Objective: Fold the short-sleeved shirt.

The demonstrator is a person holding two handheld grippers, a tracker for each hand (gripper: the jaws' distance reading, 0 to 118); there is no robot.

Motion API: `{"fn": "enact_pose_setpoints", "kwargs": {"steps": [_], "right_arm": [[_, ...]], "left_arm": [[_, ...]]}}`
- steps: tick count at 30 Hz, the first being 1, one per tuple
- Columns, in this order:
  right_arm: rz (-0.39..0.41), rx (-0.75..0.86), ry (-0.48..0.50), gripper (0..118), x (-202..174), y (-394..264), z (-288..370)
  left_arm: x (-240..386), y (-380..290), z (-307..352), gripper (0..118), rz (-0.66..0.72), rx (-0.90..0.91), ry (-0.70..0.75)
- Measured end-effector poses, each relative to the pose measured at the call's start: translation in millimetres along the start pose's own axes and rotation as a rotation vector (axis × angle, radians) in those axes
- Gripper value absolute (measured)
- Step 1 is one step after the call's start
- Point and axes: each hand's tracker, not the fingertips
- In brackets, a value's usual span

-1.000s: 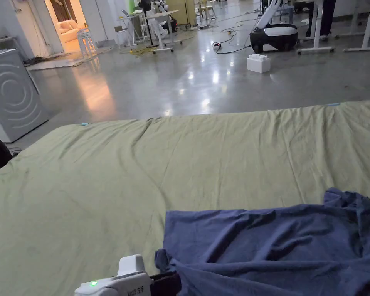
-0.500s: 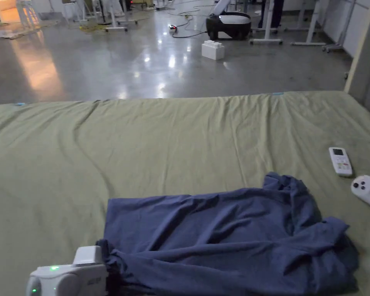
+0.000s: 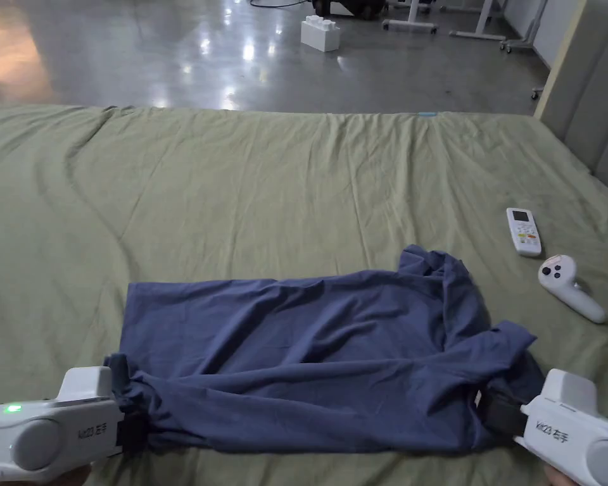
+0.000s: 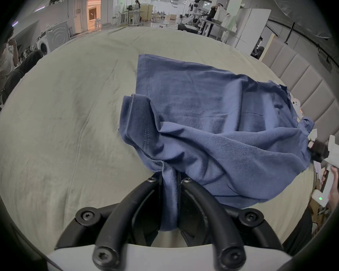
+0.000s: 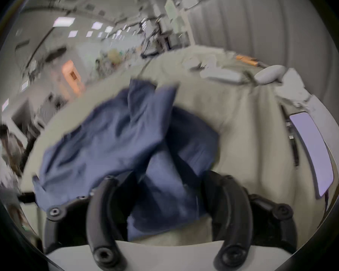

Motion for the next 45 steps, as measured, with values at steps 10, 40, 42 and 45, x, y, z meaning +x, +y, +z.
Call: {"fn": "enact_pose_setpoints", "kwargs": {"steps": [10,40,42,45], "right_arm": [[0.093,0.128,-0.014,16,-10,6,44],[0.009,0.415,0.03,73,2,-74,245],[0.015,0.513,0.077,73,-14,-67,272],[0.037,0.6,0.153,73,-34,-62,302]], "left_arm": [[-1,-6,29,8,0.019,0.116,-0.026],[-2,-110,255,100,-0.181,0.671,0.013],[18,-103,291,99,-0.218,0.77,-0.015],[44,-101,327,97,-0.192,0.87,-0.05]]}}
